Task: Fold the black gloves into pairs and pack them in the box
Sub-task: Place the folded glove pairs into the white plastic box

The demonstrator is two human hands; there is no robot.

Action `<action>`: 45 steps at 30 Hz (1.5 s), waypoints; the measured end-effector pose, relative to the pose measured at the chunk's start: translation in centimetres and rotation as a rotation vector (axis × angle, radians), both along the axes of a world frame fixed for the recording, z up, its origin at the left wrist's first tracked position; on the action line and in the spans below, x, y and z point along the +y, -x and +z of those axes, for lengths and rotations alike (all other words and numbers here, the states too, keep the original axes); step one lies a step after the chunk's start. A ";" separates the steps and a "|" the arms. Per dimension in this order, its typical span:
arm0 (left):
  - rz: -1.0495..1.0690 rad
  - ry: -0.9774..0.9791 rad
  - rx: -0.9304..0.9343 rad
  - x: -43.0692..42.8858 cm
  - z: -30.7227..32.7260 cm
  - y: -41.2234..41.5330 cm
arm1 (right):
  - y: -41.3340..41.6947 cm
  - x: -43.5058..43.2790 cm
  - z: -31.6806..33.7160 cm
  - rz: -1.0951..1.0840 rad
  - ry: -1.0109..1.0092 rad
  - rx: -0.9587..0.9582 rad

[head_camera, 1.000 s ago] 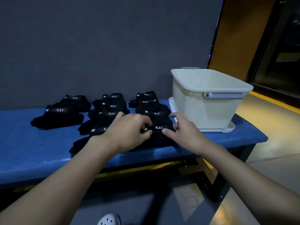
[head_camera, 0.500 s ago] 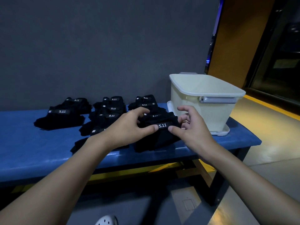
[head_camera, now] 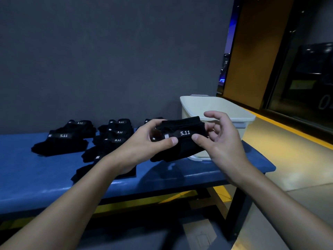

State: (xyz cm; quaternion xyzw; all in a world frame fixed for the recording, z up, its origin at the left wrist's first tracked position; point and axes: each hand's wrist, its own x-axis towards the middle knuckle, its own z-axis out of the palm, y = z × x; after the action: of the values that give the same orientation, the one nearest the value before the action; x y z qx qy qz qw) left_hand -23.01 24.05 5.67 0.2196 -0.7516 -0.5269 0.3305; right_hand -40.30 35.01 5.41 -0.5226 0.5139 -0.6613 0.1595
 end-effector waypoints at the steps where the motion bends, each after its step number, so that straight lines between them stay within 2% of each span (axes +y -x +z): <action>1: -0.016 -0.010 0.008 0.1 0.1 0.1 | 0.0 0.1 0.2 -0.002 0.008 0.003; 9: -0.069 -0.054 0.125 0.4 0.3 0.4 | 0.2 0.4 0.6 0.007 0.012 0.017; 16: 0.000 0.052 0.206 0.4 0.4 0.6 | 0.8 0.7 0.2 0.071 -0.104 0.013; 19: -0.037 0.087 0.174 0.3 0.7 0.4 | 1.3 1.0 0.7 0.104 -0.209 0.036; 22: -0.082 0.139 0.144 0.4 1.0 0.2 | 1.8 1.5 1.2 0.137 -0.332 0.138; 30: -0.224 0.197 0.081 0.9 1.6 -0.1 | 2.6 1.7 1.8 0.263 -0.461 0.257; 33: -0.244 0.219 0.069 1.1 1.8 -0.2 | 2.5 1.6 1.7 0.337 -0.474 0.265; 37: -0.259 0.230 0.044 1.1 1.8 -0.3 | 2.5 1.6 1.4 0.398 -0.468 0.178; 45: -0.311 0.256 -0.026 0.9 1.6 -0.2 | 2.5 1.2 1.4 0.477 -0.581 0.225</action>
State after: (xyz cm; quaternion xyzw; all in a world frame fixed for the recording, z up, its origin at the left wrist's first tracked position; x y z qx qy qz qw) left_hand -22.84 24.99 7.25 0.0639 -0.8416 -0.4689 0.2604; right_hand -42.78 36.16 6.85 -0.6296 0.5583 -0.3712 0.3926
